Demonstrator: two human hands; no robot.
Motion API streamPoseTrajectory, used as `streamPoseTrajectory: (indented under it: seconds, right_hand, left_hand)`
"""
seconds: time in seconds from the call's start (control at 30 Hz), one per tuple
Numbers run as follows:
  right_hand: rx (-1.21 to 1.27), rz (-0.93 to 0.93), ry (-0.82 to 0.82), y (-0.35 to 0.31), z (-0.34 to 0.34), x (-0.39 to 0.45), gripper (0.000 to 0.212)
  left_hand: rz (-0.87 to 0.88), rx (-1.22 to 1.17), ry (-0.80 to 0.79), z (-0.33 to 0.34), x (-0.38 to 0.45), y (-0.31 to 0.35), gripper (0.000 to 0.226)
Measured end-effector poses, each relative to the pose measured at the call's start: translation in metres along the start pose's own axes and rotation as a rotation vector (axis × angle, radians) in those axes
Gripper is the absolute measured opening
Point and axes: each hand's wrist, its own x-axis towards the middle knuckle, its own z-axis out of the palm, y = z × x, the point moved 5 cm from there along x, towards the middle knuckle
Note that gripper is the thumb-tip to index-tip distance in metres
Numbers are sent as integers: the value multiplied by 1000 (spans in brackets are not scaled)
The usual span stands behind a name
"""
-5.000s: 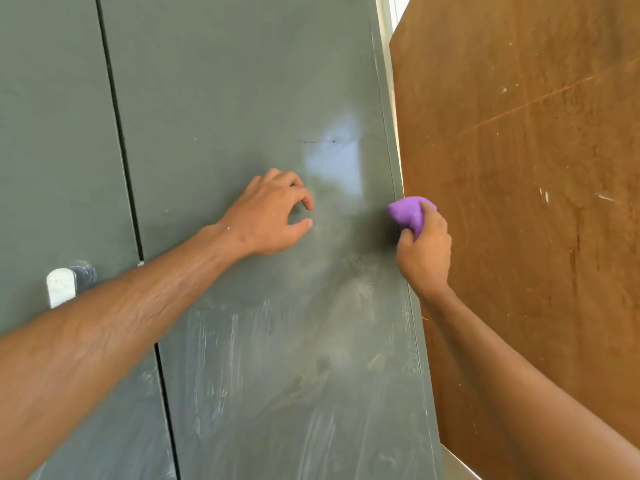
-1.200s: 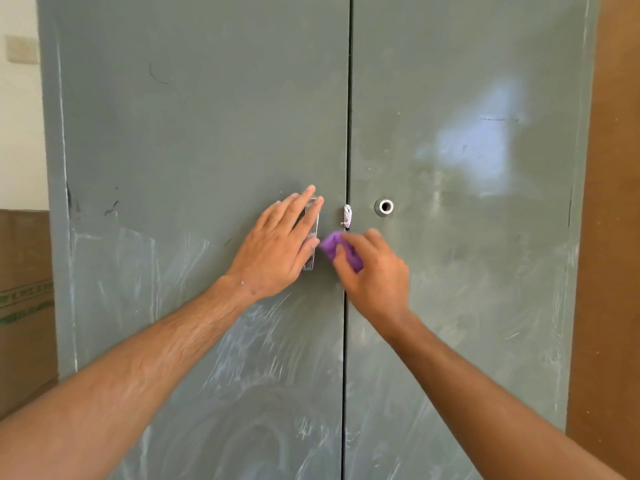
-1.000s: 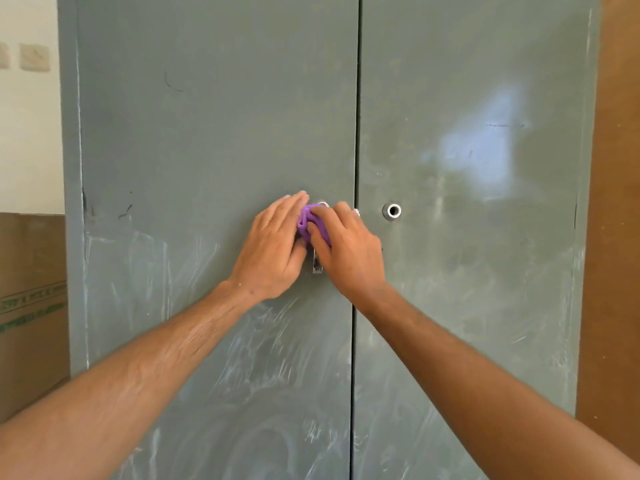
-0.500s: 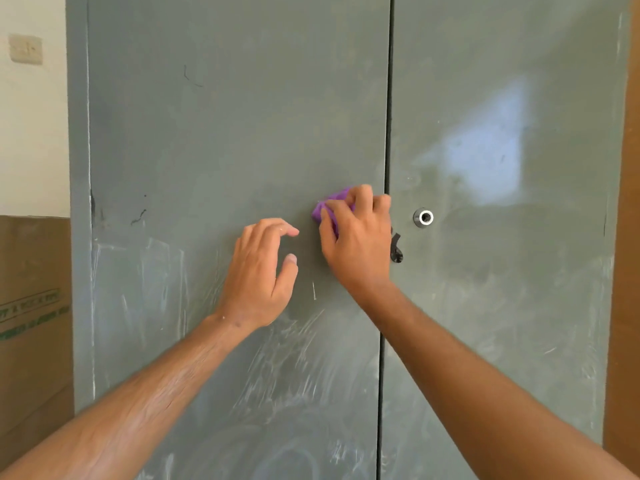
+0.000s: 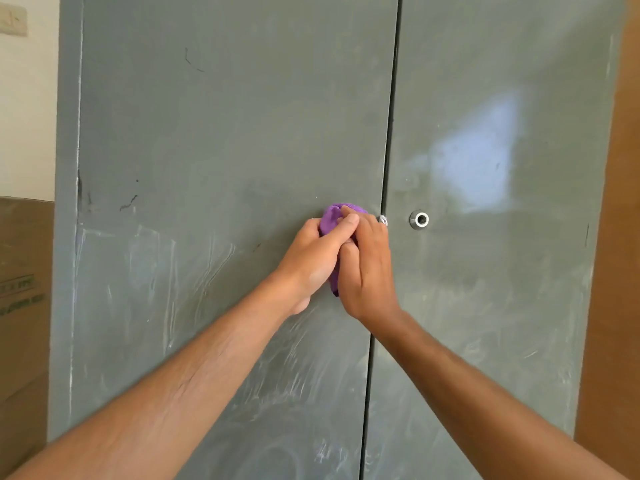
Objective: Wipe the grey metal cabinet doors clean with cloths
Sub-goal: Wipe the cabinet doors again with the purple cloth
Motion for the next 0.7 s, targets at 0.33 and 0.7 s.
streamPoseTrajectory:
  seconds: [0.33, 0.7]
  right_hand:
    - [-64, 248, 87, 35, -9, 37, 25]
    - [-330, 43, 86, 30, 21, 25, 49]
  left_hand:
    - [576, 810, 533, -45, -14, 11, 45]
    - [1093, 1499, 282, -25, 3, -36, 47]
